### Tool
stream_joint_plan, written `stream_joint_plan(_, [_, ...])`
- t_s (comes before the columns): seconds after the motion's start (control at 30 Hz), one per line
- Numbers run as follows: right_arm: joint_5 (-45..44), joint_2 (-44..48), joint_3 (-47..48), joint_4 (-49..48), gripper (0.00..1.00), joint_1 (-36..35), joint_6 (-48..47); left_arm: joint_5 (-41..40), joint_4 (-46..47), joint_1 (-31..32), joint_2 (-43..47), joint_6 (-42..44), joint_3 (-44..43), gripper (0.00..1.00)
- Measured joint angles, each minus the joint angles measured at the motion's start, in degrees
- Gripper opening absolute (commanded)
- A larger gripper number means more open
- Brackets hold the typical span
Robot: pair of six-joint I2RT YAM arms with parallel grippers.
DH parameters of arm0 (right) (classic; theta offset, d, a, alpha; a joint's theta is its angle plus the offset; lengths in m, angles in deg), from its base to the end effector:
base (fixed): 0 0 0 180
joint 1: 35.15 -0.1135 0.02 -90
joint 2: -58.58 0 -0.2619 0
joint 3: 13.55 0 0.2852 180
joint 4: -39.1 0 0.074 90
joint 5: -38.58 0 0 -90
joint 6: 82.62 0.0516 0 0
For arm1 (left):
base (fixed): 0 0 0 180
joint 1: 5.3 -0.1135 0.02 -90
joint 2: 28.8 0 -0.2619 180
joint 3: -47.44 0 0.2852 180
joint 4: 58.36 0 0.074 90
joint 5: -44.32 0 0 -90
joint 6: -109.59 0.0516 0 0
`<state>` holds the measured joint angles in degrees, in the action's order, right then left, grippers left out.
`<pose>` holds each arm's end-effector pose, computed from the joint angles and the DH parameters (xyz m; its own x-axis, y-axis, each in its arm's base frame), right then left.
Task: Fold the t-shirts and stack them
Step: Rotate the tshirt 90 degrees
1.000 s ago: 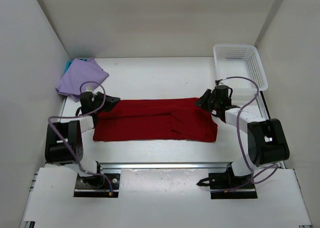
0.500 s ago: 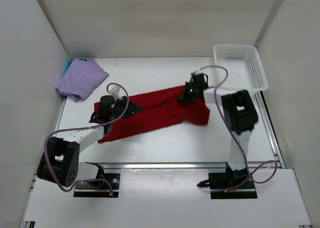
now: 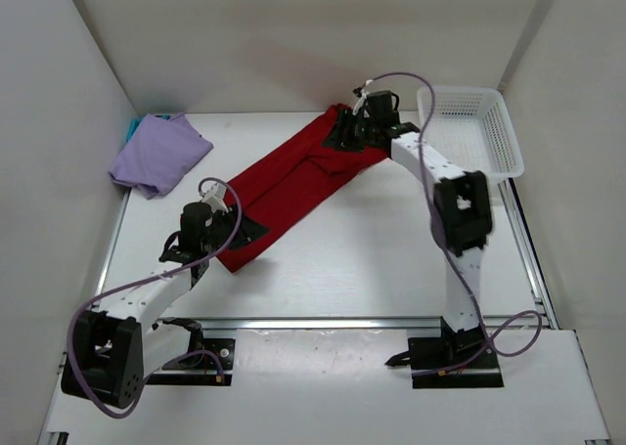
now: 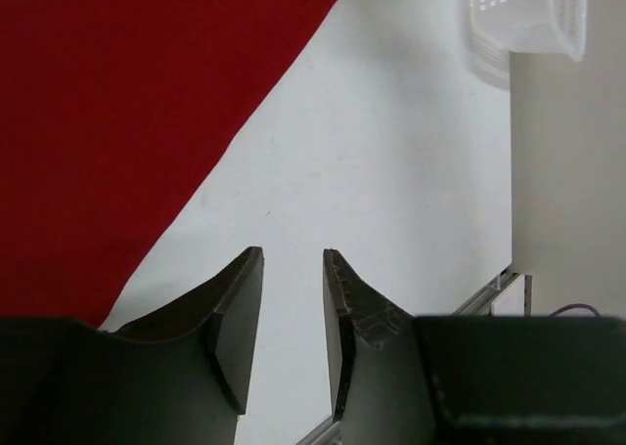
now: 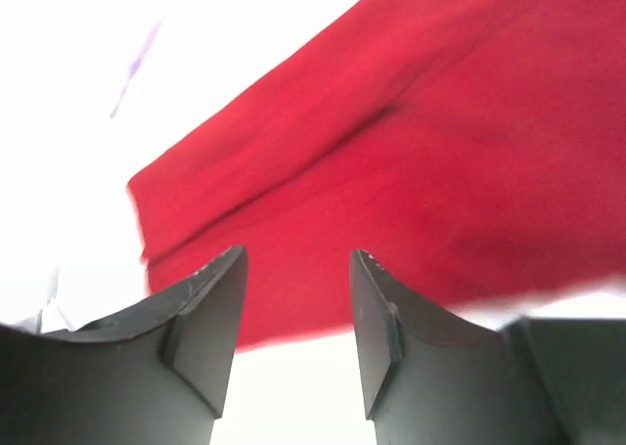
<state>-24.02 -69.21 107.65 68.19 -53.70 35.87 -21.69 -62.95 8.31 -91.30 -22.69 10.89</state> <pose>0.5244 0.2010 0.2179 -0.7898 0.1817 -0.5859 -0.2960 0.7238 0.6234 0.2476 -0.0815 0.1595 -0.7390 -0.4535 -0.4982 0.0786 0.6764 -0.7323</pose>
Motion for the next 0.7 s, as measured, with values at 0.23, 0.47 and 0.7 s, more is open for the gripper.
stream_joint_plan(0.23, [-3.5,35.6,-45.8,-23.6,0.41,-11.4,5.0,0.9,-9.1,1.2,4.6,5.4,-2.9,0.29])
stream_joint_plan(0.47, [-8.4,19.9,-53.8,-30.0,0.47,-23.8,13.4,0.9,-13.7,-1.3,12.7,8.4,-4.5,0.30])
stream_joint_plan(0.7, [-12.5,10.0,-42.1,-32.3,0.35,-28.3,17.8,1.1,-15.1,-1.5,12.6,8.9,-4.5,0.31])
